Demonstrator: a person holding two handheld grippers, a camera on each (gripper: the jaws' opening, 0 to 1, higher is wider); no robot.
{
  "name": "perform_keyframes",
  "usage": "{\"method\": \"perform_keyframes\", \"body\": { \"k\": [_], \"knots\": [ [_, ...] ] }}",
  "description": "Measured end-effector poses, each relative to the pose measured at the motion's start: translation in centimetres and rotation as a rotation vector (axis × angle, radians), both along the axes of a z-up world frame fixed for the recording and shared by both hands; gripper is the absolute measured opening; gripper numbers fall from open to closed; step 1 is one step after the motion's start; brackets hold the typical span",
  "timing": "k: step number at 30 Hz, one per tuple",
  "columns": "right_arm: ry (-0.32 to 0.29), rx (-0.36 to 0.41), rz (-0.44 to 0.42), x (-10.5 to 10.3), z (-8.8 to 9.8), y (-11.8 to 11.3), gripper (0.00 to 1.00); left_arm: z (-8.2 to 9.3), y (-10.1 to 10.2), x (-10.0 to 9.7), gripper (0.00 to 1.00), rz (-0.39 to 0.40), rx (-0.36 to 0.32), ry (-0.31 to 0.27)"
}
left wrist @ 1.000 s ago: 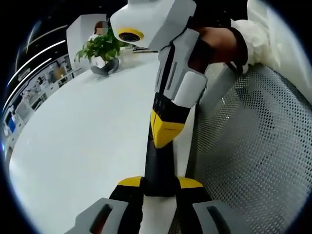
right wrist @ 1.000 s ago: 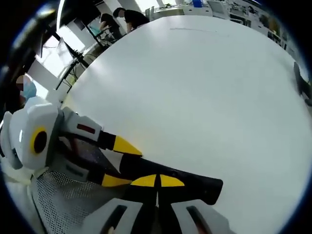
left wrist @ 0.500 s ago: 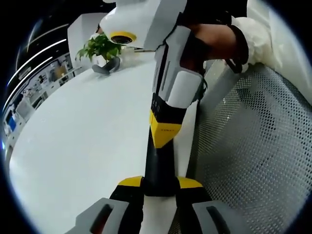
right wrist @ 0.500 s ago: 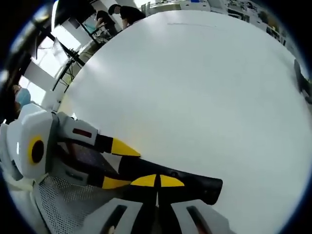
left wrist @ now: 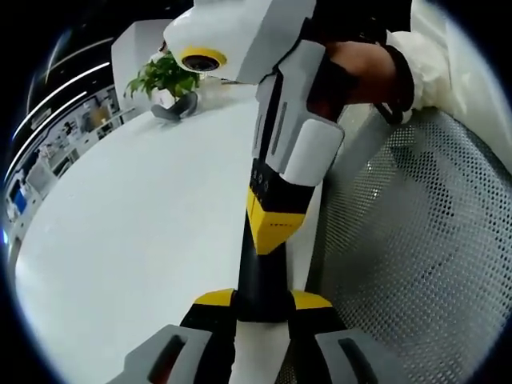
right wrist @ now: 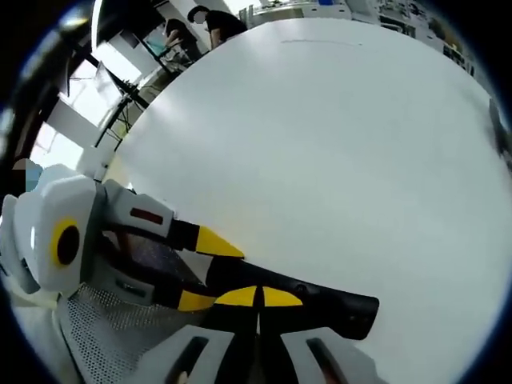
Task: Press the specified remote control buttons in sequence, fully releasing each button before pressing the next.
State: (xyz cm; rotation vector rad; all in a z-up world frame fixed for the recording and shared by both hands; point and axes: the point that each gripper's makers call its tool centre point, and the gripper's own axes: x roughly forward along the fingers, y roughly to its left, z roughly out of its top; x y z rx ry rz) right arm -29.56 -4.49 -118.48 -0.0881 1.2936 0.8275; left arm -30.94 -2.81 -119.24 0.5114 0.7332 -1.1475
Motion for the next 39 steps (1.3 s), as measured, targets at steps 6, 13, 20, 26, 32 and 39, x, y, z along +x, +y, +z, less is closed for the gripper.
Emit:
{"method": "perform_keyframes", "body": {
  "k": [6,13,20,26,32,39],
  "knots": [
    [-0.033,-0.036,0.024,-0.1,0.0,0.2,0.00,0.0,0.0,0.0,0.24,0.002,0.004,0.000],
    [-0.002,-0.019,0.008,0.0,0.0,-0.1,0.00,0.0,-0.1,0.1,0.25,0.020,0.012,0.002],
    [-0.026,0.018,0.038,-0.1,0.0,0.0,0.00,0.0,-0.4,0.2,0.24,0.022,0.019,0.000],
    [-0.060,0.138,-0.050,0.4,0.6,-0.1,0.00,0.0,-0.4,0.1,0.24,-0.004,0.041,0.006],
    [-0.296,0.234,-0.074,2.8,4.7,-0.5,0.00,0.0,-0.4,0.0,0.23,-0.011,0.047,0.009],
    [-0.479,0.338,-0.108,3.4,9.4,-2.3,0.42,-0.1,-0.4,0.2,0.23,-0.055,0.058,0.015]
  ]
}}
